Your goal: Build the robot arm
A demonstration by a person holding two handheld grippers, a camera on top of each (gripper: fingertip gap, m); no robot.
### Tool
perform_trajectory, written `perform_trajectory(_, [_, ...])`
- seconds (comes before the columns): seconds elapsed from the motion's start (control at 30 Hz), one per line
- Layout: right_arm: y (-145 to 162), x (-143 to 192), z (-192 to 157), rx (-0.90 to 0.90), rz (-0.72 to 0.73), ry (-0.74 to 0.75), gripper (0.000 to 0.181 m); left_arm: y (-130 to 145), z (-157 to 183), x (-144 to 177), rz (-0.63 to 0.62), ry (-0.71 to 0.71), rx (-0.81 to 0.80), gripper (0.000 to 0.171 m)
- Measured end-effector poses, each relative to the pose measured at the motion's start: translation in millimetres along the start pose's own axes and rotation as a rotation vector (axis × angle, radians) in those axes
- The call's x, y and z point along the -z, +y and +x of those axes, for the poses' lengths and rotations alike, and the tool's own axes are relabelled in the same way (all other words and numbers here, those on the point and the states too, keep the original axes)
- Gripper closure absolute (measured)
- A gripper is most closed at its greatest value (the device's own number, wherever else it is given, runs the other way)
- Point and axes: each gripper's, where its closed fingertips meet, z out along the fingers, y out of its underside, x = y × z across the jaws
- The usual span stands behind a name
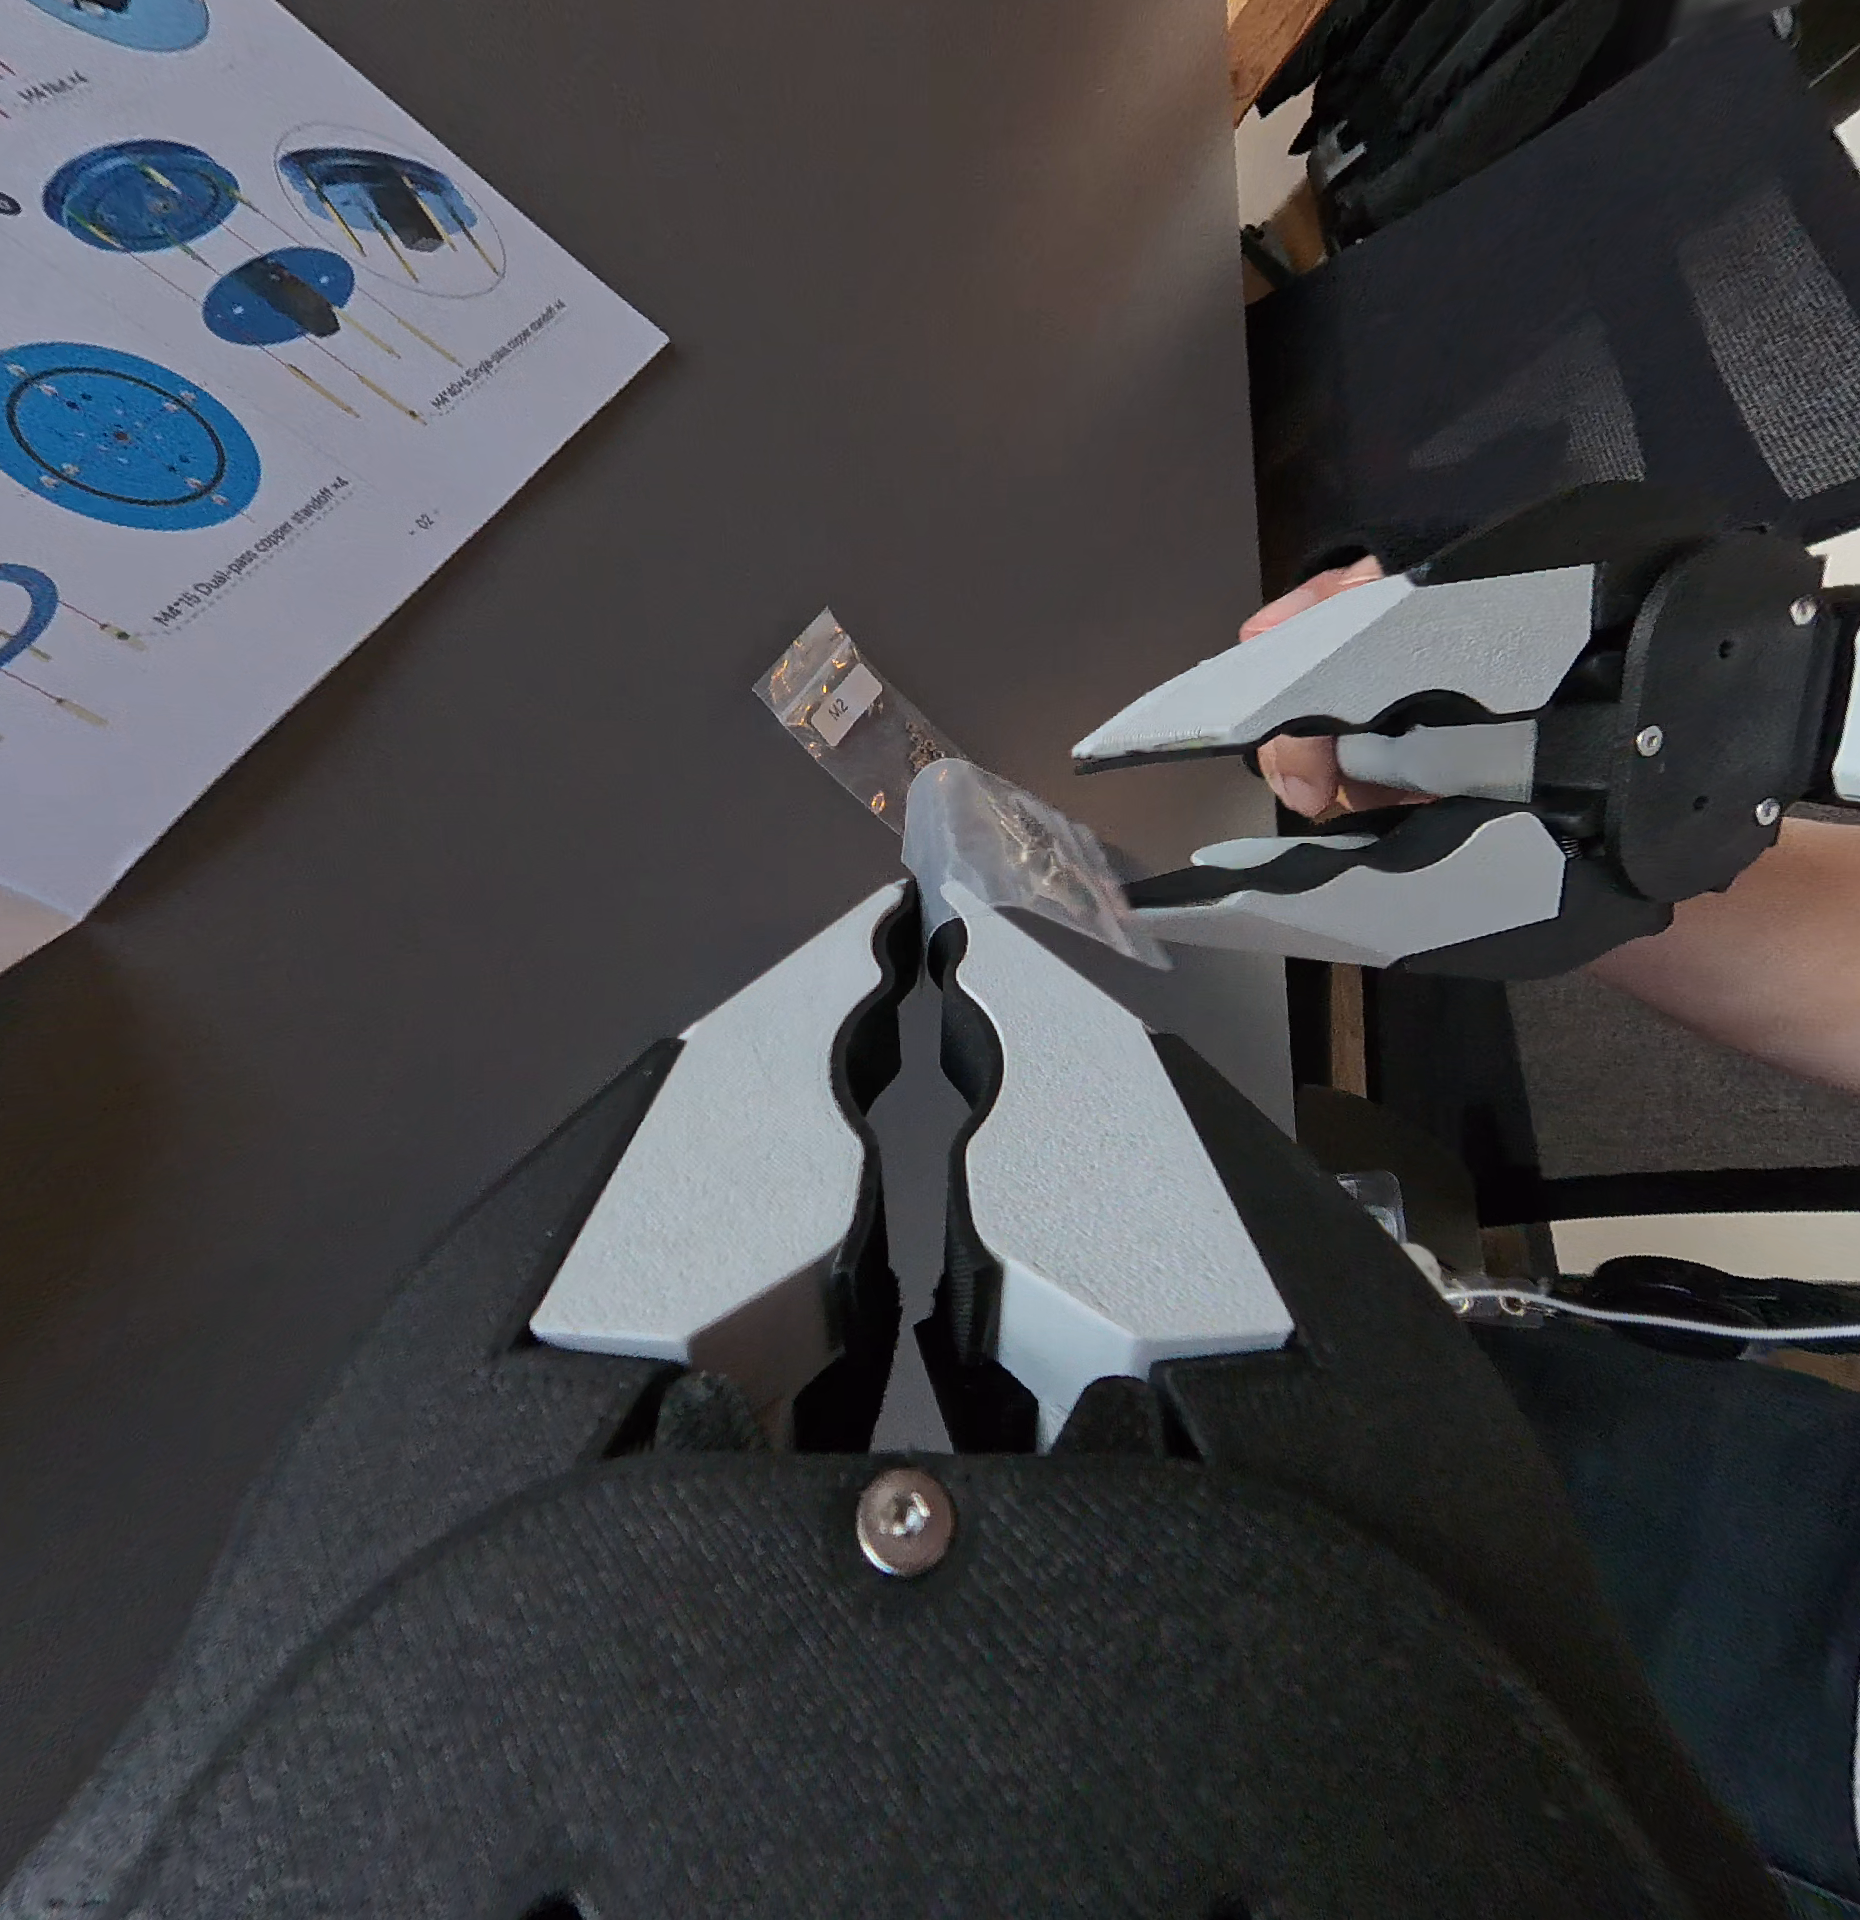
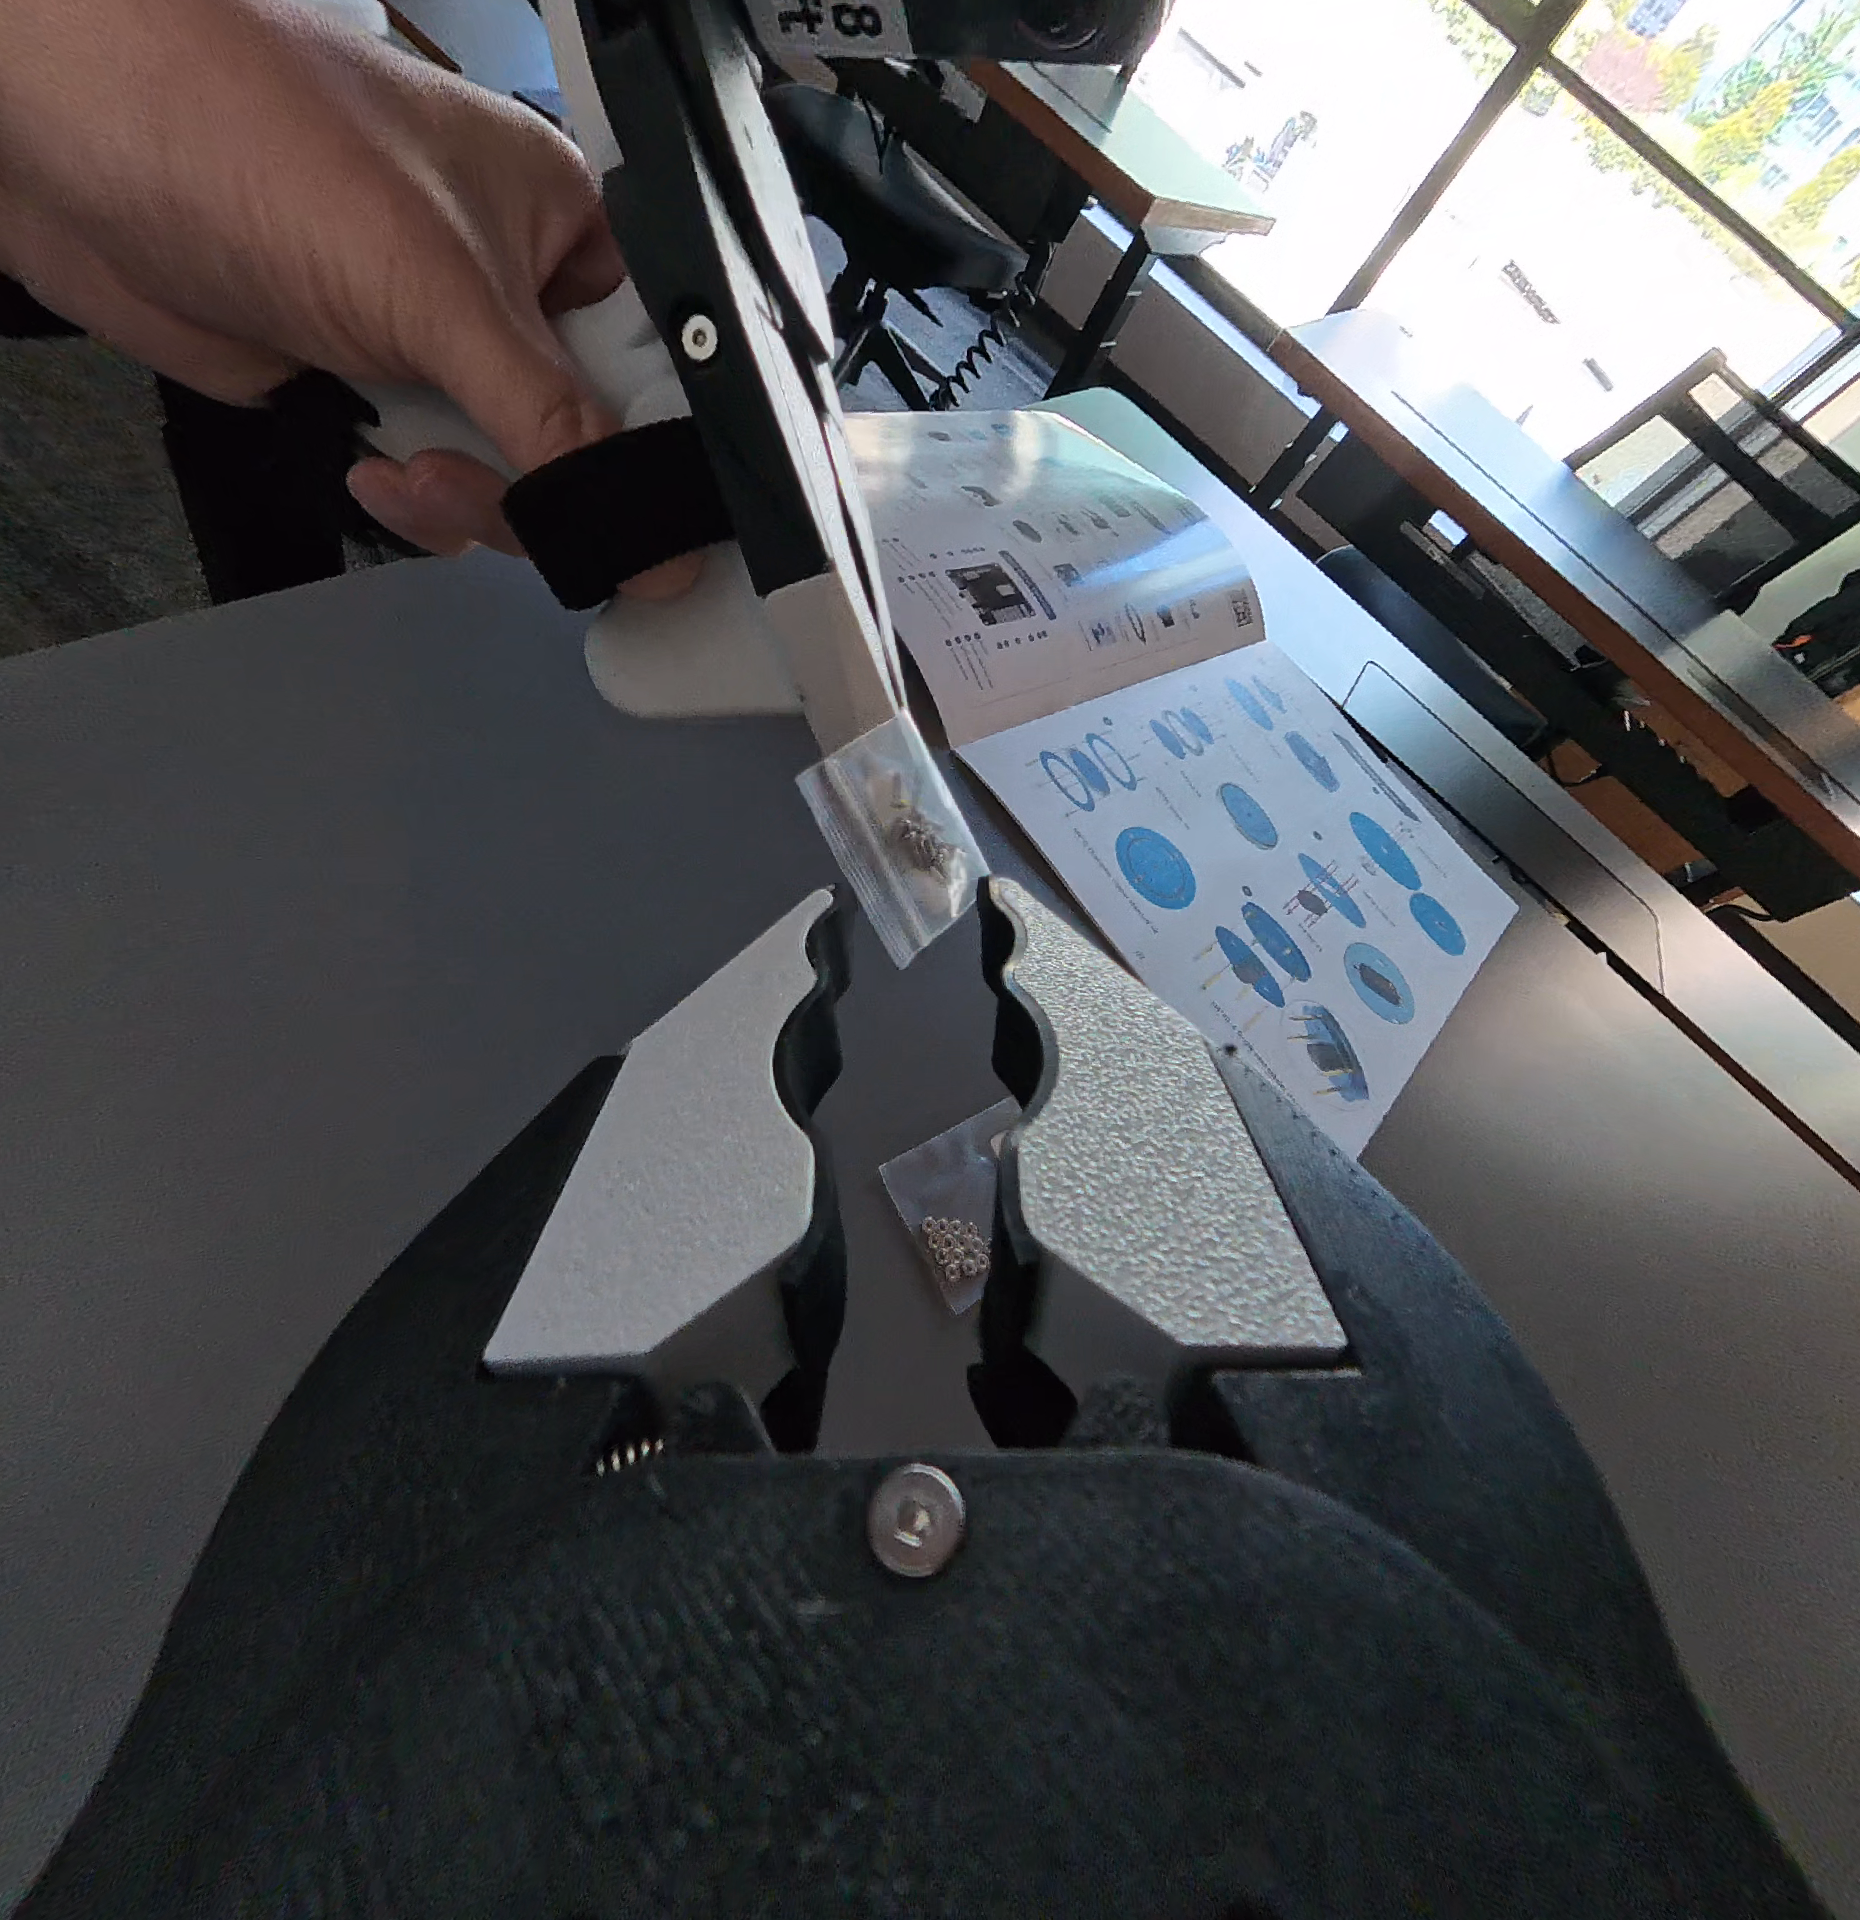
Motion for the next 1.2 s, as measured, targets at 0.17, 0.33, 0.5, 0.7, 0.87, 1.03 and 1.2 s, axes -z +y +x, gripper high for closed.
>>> perform_trajectory(0.17, [-6.7, 0.5, -6.1, -0.090, 0.015, -0.106, 0.181, 12.2, 0.1, -0.7, -0.078, 0.005, 0.028, 0.171])
perform_trajectory(0.33, [11.1, -9.7, 9.0, -0.784, -0.088, -0.262, 0.181, 16.8, -18.7, 15.0, -0.083, -0.087, 0.089, 0.132])
perform_trajectory(0.5, [10.3, -17.1, 14.5, -1.361, -0.020, -0.402, 0.181, 10.8, -6.2, 30.8, -0.023, -0.082, 0.141, 0.156])
perform_trajectory(0.7, [33.5, -28.5, -1.3, -1.458, -0.138, -0.388, 0.181, 5.8, 4.4, 31.5, 0.033, -0.072, 0.254, 0.171])
perform_trajectory(0.87, [36.6, -35.5, -20.1, -1.335, -0.217, -0.392, 0.181, 21.8, 1.5, 7.2, -0.040, -0.037, 0.308, 0.171])
perform_trajectory(1.03, [38.6, -37.3, -23.7, -1.340, -0.214, -0.397, 0.181, 31.6, -12.2, -5.7, -0.055, -0.062, 0.332, 0.170])
perform_trajectory(1.2, [42.3, -33.3, -27.8, -1.361, -0.225, -0.436, 0.181, 47.0, -17.4, -15.9, -0.108, -0.086, 0.296, 0.169])
